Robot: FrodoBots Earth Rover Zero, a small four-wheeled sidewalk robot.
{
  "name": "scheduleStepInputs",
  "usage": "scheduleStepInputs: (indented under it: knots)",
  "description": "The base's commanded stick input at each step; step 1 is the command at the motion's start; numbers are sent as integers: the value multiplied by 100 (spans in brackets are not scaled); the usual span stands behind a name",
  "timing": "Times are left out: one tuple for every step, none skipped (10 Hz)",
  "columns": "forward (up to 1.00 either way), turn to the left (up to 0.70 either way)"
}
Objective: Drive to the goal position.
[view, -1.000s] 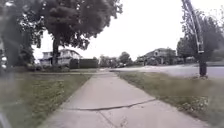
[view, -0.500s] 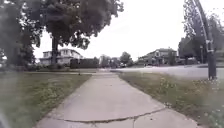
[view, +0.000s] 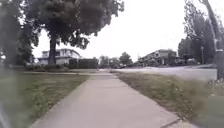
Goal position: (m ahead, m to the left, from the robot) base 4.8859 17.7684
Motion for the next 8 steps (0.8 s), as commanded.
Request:
scheduleStepInputs:
  knots:
    - [70, 0]
    - [70, 0]
    - [70, 0]
    - [70, 0]
    - [70, 0]
    - [70, 0]
    - [70, 0]
    - [70, 0]
